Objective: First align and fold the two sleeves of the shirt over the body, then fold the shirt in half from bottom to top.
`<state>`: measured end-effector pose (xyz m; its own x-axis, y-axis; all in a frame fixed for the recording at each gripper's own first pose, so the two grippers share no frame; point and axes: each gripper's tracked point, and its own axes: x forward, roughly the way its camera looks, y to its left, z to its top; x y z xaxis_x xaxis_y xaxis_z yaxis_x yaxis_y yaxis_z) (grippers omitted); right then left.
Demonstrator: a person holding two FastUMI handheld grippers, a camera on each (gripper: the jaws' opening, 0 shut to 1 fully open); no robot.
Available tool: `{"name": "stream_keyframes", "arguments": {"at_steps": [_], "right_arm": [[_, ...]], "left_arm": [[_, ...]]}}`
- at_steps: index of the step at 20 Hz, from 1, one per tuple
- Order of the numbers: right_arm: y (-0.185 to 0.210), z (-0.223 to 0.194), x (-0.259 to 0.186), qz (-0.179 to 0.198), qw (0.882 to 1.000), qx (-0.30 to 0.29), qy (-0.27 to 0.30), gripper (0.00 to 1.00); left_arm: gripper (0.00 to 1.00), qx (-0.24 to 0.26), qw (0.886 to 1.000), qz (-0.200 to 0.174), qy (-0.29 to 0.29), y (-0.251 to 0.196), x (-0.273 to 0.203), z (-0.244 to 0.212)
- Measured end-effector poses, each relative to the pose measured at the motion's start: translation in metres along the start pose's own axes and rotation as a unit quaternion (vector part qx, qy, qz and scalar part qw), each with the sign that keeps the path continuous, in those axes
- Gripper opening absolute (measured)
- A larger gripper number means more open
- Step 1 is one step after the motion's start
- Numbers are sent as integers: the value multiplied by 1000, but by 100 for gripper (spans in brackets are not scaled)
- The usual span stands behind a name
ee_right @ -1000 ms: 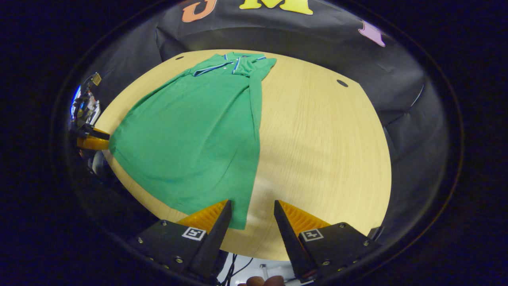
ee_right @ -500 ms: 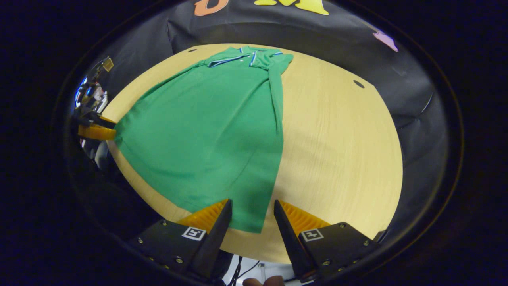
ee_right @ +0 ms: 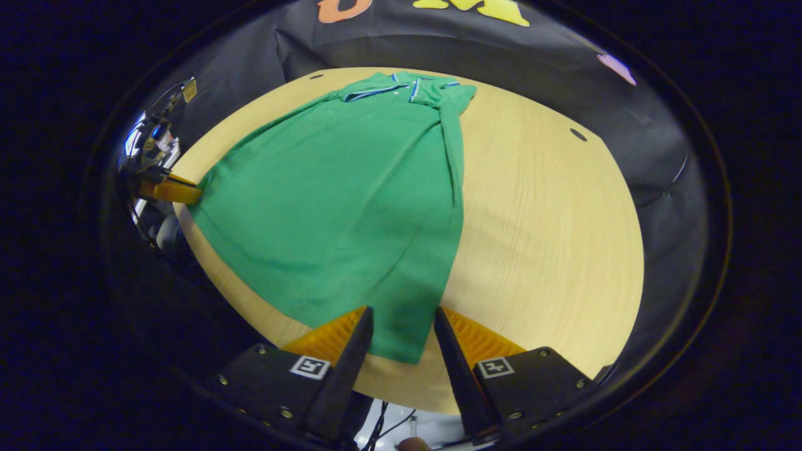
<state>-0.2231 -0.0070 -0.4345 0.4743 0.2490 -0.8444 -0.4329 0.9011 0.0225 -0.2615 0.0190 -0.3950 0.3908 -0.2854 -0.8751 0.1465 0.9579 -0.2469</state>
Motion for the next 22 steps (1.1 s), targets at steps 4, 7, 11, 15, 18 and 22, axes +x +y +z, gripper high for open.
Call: {"name": "stream_keyframes", "arguments": {"at_steps": [4,7,11,15,18,22], "right_arm": [[8,4,1,1,1000,-25,-2,29],[5,8,-3,2,1000,-17,-4,23],[4,8,2,18,1000,-2,15,0],[3,12,-2,41,998,44,25,1],[0,15,-7,58,994,89,29,0],[-3,31,-19,81,988,128,17,0]], "left_arm": [[16,28,999,32,-3,9,1,-1],[5,9,1000,19,3,8,1,1],[4,-20,1000,2,16,8,-1,2],[3,-22,1000,-7,8,5,-7,15],[3,-19,1000,-13,2,4,-10,26],[3,-16,1000,-24,-5,-2,-15,38]]}}
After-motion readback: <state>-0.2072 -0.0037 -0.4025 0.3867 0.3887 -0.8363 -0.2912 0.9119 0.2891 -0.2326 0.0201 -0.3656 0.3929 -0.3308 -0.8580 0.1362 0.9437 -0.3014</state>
